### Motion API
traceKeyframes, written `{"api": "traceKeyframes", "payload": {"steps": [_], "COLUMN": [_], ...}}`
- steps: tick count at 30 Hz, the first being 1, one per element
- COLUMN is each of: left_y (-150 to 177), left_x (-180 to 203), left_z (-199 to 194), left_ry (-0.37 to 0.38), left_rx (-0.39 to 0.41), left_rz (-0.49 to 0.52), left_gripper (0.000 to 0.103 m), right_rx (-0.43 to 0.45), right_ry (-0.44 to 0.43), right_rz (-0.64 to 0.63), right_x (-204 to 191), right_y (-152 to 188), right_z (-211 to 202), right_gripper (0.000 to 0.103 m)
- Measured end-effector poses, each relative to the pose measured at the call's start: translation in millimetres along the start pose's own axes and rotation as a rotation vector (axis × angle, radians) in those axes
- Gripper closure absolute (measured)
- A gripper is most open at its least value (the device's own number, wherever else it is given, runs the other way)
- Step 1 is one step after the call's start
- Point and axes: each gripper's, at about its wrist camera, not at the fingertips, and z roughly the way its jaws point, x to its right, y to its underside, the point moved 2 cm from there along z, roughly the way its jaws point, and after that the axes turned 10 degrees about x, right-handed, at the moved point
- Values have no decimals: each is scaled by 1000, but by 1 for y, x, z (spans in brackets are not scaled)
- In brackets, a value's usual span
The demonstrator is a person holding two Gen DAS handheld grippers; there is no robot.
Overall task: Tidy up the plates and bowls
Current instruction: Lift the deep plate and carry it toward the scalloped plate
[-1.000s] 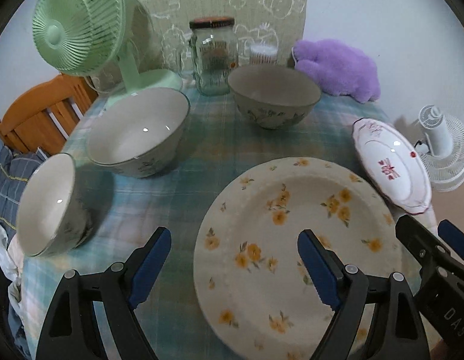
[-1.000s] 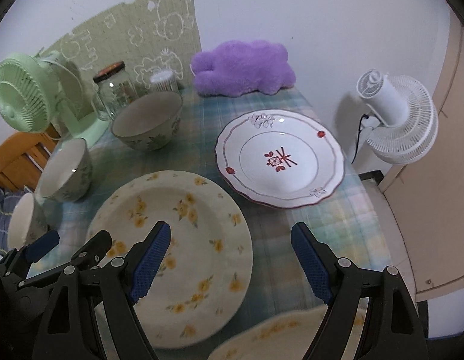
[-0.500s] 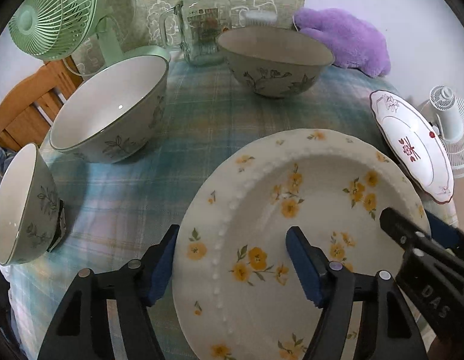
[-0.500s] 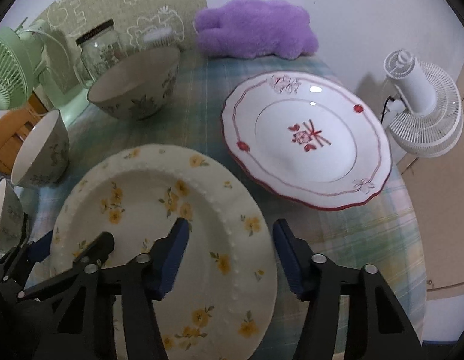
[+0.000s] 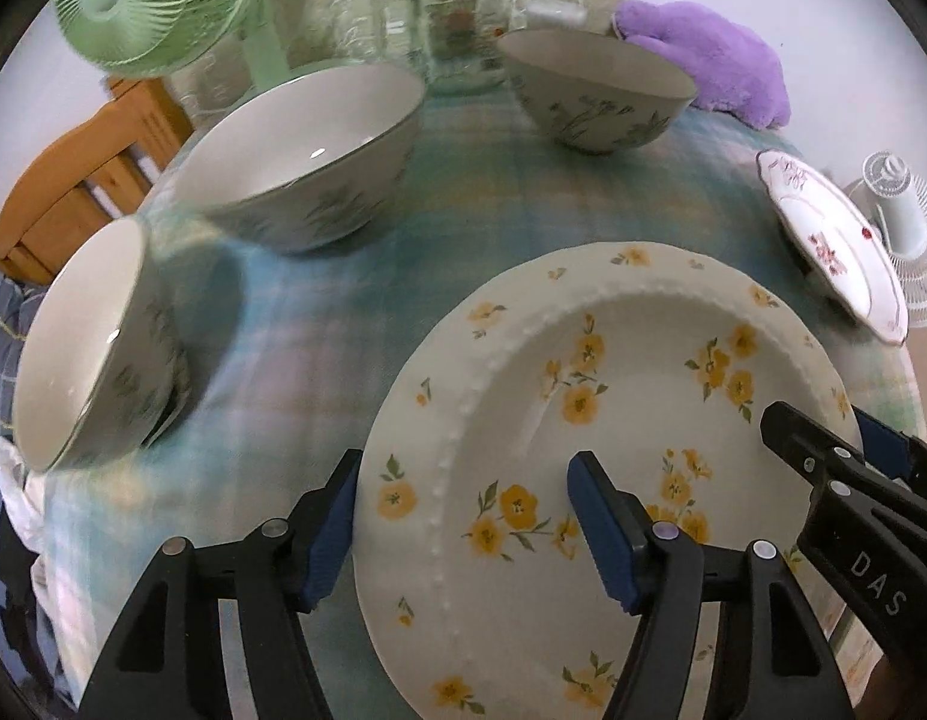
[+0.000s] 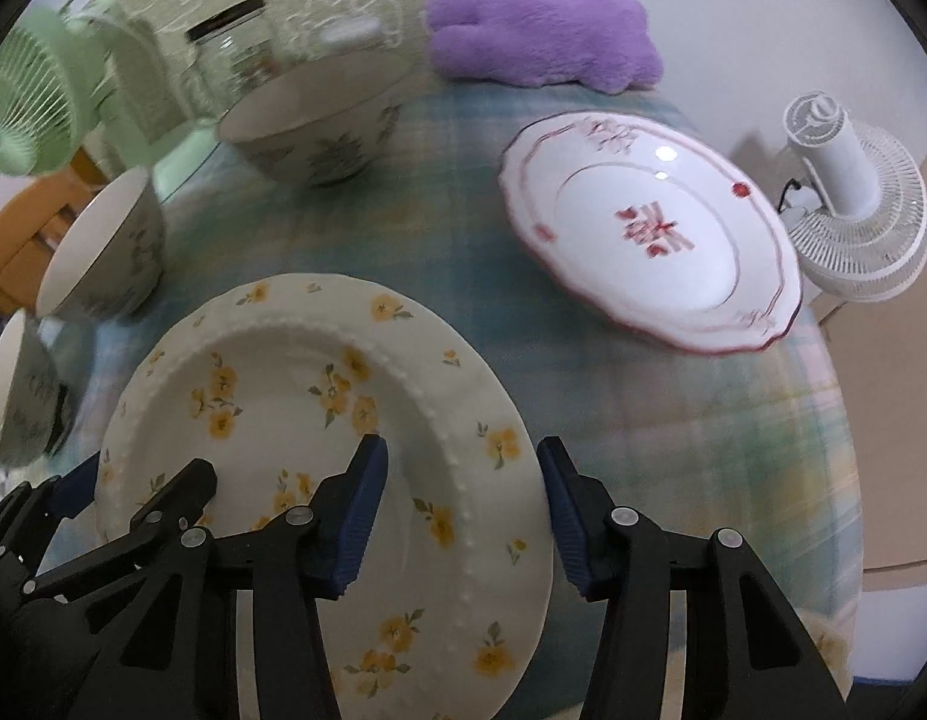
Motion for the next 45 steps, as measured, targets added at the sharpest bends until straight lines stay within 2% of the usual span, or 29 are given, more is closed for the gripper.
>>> {"api": "traceKeyframes", "payload": {"steps": [8,13,18,27,45], "left_y": [25,25,22,23,26], "left_x": [-22,-22,-23,-23,-36], "left_z": [-17,-18,-17,-26,-98], "left_ry": [-31,-49,-60,-36,29], "left_rx": [-22,-9,-5,-18,49], "left_rz": [-4,-5,-27,-12,-17], "left_gripper": [33,31,32,33,34], "right_rx": [-41,-47,-48,-45,39], "right_ry": [-47,-41,-46,-21,50], "right_rz": [-77,-115,-130,-156,-127], "right_x": [-19,-25,-27,-34,-45], "right_y": [20,24,22,21,26], "right_z": [-10,-6,-2,-11,-94], "right_gripper": [46,42,42,42,42]}}
